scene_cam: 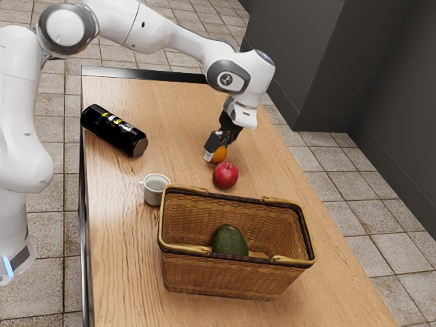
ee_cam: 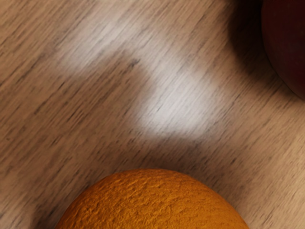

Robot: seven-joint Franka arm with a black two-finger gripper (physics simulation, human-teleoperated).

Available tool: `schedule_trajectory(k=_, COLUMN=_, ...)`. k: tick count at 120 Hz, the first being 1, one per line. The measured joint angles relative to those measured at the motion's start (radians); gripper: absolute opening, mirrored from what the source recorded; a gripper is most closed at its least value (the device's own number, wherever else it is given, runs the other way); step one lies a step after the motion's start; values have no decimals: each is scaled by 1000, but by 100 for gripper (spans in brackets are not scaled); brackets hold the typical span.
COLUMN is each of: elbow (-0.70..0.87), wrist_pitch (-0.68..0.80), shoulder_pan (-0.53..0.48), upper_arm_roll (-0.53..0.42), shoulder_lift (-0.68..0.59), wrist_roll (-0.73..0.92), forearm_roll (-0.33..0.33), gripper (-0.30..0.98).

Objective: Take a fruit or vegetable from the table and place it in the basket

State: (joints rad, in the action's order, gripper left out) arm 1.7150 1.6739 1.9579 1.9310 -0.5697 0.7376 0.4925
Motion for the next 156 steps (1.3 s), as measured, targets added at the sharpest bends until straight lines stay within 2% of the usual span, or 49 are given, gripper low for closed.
schedule_trajectory(k=27, elbow=0, wrist_pitch=4, shoulder_pan=0, upper_arm_roll=0, shoulder_lift=0, wrist_roll=-5, forearm_roll=1, gripper=38)
schedule_trajectory(k=82, elbow=2, wrist_pitch=12, shoulder_pan=-9, upper_arm_roll=-14, shoulder_lift=7, wrist_roll=-10, forearm_roll=8, gripper=32)
schedule_trajectory(k=88, elbow=-3, wrist_pitch=9, shoulder_pan=-46, upper_arm_roll=-60, shoulder_lift=12, wrist_roll=-9, forearm_roll=8, gripper=31)
schedule_trajectory(k=97, elbow=-55, wrist_pitch=-19, shoulder_pan=-162, upper_arm_roll=-222, shoulder_lift=20, wrist_roll=-9, forearm_roll=14, gripper=31)
schedule_trajectory(k=106, elbow=-100, wrist_pitch=-59, shoulder_pan=-230, upper_arm_roll=-348, shoulder_lift=33, wrist_roll=-8, forearm_roll=17, gripper=33)
schedule_trajectory(k=126, elbow=-111, wrist_pitch=-120, shoulder_pan=-251, upper_arm_roll=-427, shoulder_lift=52, wrist_roll=-9, forearm_roll=20, gripper=32)
schedule_trajectory(k=143, elbow=-81, wrist_pitch=-174, shoulder_pan=-182, upper_arm_roll=-616, shoulder_lift=73, wrist_roll=-32, forearm_roll=19, gripper=33)
schedule_trajectory(k=150, elbow=-65, wrist_pitch=-195, shoulder_pan=-57, upper_arm_roll=-655, shoulder_lift=79, wrist_roll=-54, forearm_roll=19, gripper=32)
schedule_trajectory(k=156, elbow=-59, wrist_pitch=-208, shoulder_pan=75, upper_arm_roll=-651, shoulder_lift=90, wrist_roll=-77, forearm_roll=19, gripper=32)
